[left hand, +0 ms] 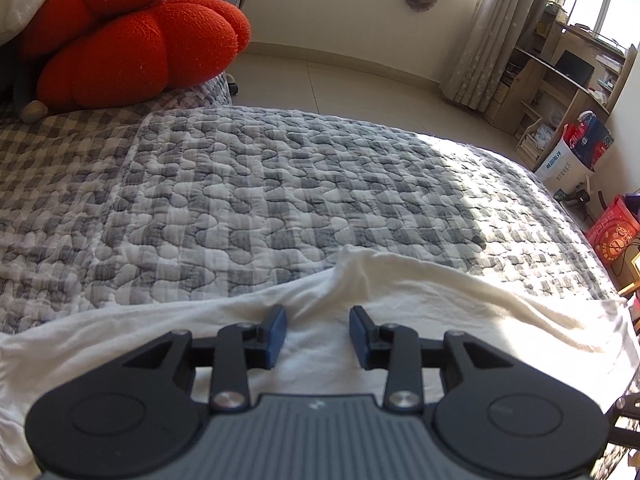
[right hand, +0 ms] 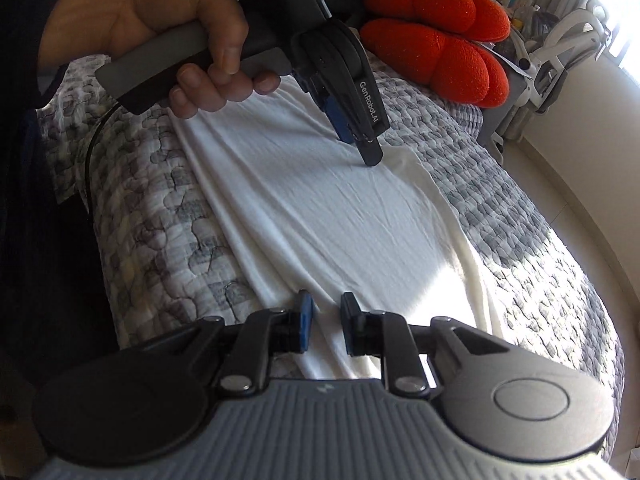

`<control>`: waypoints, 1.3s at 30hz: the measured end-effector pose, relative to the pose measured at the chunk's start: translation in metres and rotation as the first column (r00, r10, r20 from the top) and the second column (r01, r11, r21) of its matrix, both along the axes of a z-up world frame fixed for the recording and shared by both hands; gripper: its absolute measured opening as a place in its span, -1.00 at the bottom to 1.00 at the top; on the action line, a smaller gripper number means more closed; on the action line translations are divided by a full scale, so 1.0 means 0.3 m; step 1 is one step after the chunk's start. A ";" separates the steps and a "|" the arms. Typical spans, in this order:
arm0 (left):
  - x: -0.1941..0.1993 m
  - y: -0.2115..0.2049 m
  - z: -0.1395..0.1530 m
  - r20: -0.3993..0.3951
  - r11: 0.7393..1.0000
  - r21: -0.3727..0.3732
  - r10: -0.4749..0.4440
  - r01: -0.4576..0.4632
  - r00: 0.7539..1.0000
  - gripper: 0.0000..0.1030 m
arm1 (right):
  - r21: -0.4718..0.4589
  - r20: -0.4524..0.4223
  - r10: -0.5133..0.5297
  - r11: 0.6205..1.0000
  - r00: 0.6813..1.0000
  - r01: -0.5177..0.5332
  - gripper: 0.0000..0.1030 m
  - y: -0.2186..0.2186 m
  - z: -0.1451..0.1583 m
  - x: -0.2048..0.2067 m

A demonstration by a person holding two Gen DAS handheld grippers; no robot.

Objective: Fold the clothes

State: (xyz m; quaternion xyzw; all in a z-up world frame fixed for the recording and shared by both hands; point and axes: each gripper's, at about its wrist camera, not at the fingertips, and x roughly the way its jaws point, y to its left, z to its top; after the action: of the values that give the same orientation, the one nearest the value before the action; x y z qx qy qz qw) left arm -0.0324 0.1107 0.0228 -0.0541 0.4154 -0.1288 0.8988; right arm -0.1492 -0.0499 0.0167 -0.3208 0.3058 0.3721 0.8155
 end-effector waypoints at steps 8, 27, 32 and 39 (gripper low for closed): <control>0.004 0.003 0.010 -0.004 1.000 0.007 0.009 -0.009 1.000 -0.25 | 0.058 -0.036 -0.006 0.998 0.999 0.008 -0.94 -0.029 0.034 -0.002; -0.034 0.067 0.062 0.024 0.999 -0.006 0.044 -0.043 0.999 -0.10 | 0.075 0.006 0.079 0.994 0.997 -0.079 -0.68 -0.023 0.061 -0.040; -0.042 0.058 0.061 0.023 0.999 -0.001 0.032 -0.032 0.999 -0.09 | -0.014 0.014 0.096 0.995 0.995 -0.096 -0.67 0.032 0.012 -0.033; -0.047 0.073 0.072 0.025 0.999 -0.020 0.039 -0.039 0.999 -0.10 | 0.021 0.002 0.026 0.999 1.000 -0.026 -0.97 0.010 0.036 0.001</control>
State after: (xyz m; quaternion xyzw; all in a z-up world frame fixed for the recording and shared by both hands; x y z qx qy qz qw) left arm -0.0464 0.1325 0.0443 -0.0694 0.4016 -0.1160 0.9058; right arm -0.1488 -0.0470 0.0274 -0.3166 0.2970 0.3856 0.8142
